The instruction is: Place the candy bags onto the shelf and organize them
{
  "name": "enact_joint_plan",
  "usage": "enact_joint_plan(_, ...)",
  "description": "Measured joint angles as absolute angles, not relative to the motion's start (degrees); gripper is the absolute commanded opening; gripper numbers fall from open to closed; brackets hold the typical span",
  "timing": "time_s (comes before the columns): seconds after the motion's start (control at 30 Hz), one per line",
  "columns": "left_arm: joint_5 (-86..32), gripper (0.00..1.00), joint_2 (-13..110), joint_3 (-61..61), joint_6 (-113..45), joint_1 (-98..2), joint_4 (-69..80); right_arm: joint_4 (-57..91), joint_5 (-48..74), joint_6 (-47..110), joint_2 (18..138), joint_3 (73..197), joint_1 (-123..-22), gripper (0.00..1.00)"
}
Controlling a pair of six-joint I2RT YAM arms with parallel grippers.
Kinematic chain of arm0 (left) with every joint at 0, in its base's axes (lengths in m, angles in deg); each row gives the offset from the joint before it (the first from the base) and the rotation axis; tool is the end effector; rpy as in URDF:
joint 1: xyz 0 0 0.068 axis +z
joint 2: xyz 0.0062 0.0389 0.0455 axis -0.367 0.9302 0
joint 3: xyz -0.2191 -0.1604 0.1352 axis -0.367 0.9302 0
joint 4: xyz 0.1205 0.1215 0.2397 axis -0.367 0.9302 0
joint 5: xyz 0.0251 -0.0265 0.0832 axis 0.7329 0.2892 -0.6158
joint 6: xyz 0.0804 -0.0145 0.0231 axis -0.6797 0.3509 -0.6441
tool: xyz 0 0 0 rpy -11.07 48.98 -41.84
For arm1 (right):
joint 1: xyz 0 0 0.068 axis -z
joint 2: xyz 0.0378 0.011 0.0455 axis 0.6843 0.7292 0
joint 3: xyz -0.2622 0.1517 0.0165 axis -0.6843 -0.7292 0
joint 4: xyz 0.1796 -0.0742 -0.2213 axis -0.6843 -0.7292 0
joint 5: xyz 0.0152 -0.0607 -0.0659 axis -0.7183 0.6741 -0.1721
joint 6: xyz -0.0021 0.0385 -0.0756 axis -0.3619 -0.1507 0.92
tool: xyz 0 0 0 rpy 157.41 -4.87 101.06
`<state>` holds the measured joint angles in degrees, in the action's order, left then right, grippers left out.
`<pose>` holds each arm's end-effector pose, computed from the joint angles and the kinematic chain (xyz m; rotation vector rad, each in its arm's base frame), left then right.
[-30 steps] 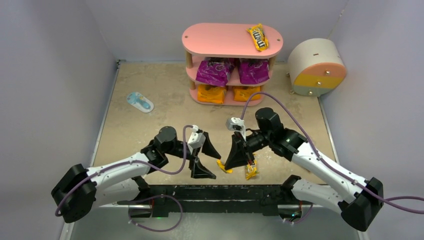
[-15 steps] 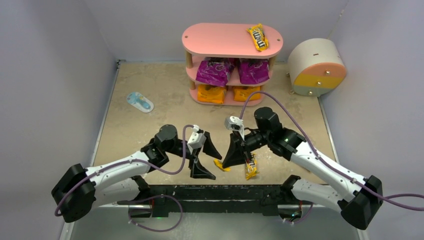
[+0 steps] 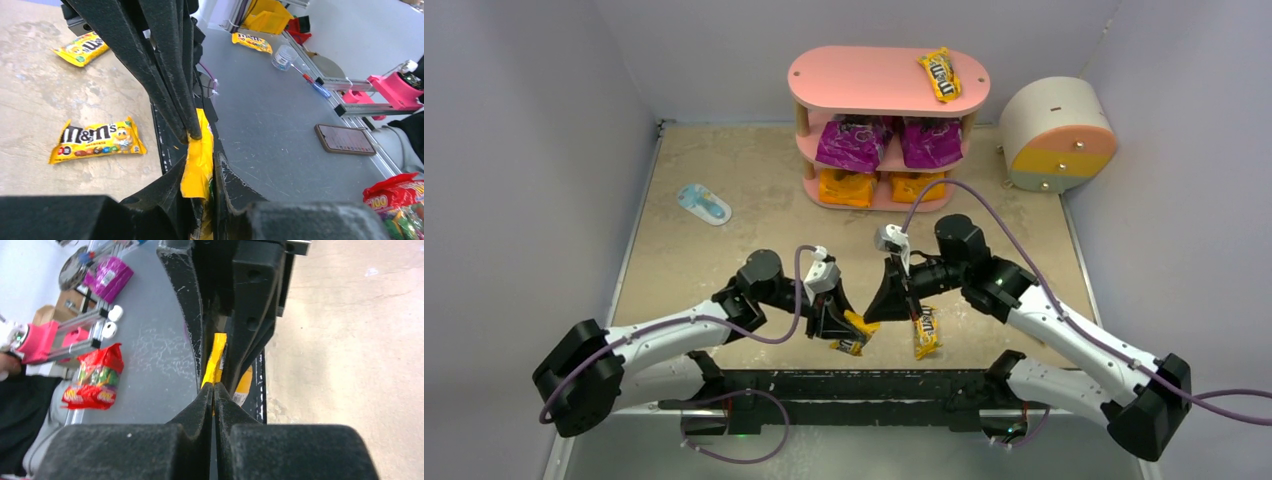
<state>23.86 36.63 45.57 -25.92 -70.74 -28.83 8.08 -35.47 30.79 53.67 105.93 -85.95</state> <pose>0.1221 -0.2393 0.2533 1.3010 1.3684 -1.6856 0.1437 0.2176 0.3303 -1.2678 1.6128 1.5077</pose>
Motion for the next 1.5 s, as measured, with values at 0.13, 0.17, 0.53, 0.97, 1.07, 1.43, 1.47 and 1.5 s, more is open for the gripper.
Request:
enact_joint_plan(0.13, 20.85, 0.15, 33.79, 45.62, -25.31, -70.74, -27.98, 8.04, -29.16, 28.87, 51.79, 106.98, -86.19, 0.36)
enact_joint_plan(0.17, 19.69, 0.13, 33.14, 45.62, -24.81, -70.74, -27.87, 8.26, -26.64, 28.47, 51.24, 107.17, -86.23, 0.49)
enact_joint_plan(0.53, -9.77, 0.10, 29.92, 41.07, -11.85, -70.68, -17.55, 19.18, -6.67, 24.13, 34.08, 96.22, -86.25, 0.97)
enact_joint_plan(0.97, -21.25, 0.10, 29.84, 33.62, -0.06, -70.31, -22.10, 40.12, -2.49, 11.14, 35.02, 81.66, -86.25, 0.73)
enact_joint_plan(1.07, -20.57, 0.10, 29.88, 33.53, 1.27, -70.31, -24.59, 43.88, -2.51, 8.34, 37.65, 81.80, -86.25, 0.69)
enact_joint_plan(1.43, -21.51, 0.09, 28.00, 34.43, 3.10, -70.31, -29.73, 55.25, -4.48, 0.59, 38.04, 81.84, -86.25, 0.64)
enact_joint_plan(1.47, -21.53, 0.09, 27.98, 34.45, 3.10, -70.31, -29.97, 56.58, -5.03, -0.35, 38.15, 81.93, -86.25, 0.63)
enact_joint_plan(1.5, -21.53, 0.09, 27.98, 34.45, 3.10, -70.31, -30.10, 57.22, -5.42, -0.77, 38.28, 82.04, -86.25, 0.63)
